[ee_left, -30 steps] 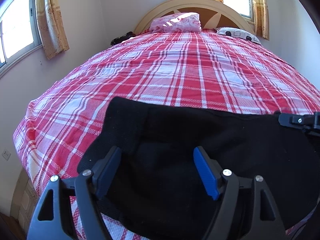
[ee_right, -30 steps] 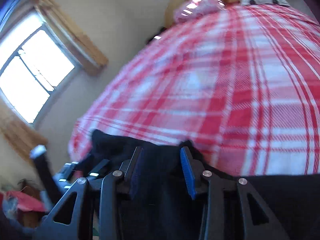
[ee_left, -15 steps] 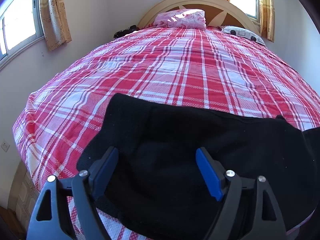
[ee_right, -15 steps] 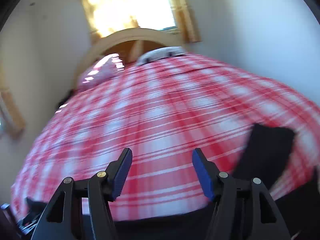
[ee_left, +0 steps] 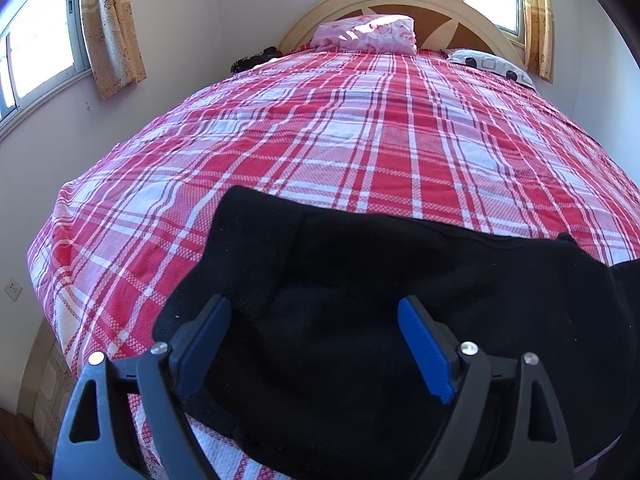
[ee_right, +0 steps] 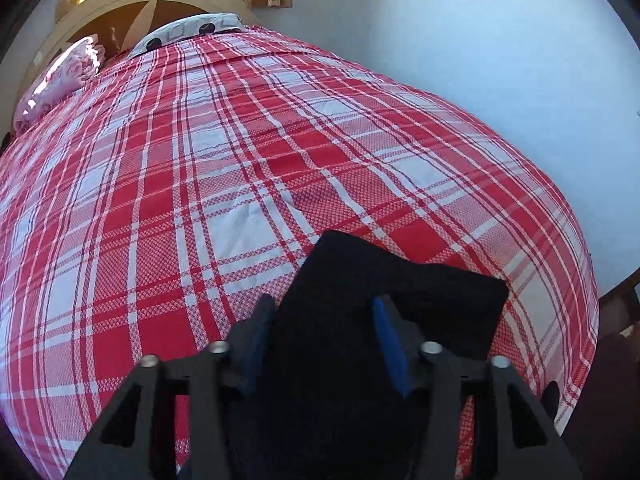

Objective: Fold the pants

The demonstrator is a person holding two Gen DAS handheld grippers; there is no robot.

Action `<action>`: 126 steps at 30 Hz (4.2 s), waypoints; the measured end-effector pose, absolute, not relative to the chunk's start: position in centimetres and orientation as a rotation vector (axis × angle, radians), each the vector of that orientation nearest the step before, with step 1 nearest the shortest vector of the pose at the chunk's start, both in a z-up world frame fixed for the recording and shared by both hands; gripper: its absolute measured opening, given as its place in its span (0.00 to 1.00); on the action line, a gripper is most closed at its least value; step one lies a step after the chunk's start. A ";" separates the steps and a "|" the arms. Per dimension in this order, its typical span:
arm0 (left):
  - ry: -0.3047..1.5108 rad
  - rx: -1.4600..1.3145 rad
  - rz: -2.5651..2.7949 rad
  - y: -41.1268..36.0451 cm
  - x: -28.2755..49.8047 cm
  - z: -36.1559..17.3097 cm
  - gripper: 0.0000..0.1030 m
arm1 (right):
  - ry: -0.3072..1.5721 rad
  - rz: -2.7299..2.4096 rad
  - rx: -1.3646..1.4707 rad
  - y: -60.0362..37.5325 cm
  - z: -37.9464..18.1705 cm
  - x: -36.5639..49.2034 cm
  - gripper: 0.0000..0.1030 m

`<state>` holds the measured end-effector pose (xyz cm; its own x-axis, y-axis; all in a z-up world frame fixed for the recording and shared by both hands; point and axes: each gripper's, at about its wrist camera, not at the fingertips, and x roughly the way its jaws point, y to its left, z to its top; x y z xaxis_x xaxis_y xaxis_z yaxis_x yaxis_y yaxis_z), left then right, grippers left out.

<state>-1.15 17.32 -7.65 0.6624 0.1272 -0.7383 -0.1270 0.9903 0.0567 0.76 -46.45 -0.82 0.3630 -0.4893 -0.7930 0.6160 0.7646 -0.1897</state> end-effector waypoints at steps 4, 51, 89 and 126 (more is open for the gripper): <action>0.836 0.000 0.144 17.4 -1.1 -7.6 0.87 | 0.878 -0.603 0.338 -47.6 1.9 -2.4 0.07; 0.843 -0.027 0.072 17.1 -2.8 -6.6 0.89 | 0.752 -0.556 0.253 -37.7 -1.6 -19.7 0.34; 0.973 -0.018 -0.219 6.1 3.4 -5.7 0.96 | 0.768 0.185 0.127 -15.6 -4.1 -13.7 0.53; 0.865 -0.370 -0.095 27.0 -3.1 -6.0 0.23 | 0.797 0.600 0.061 -2.4 -4.0 -11.7 0.52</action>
<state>-3.13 27.02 -6.00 0.6485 -0.2298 -0.7257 -0.0672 0.9323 -0.3553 -11.70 -2.39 -3.97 0.5420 0.5275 -0.6541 -0.4829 0.8326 0.2713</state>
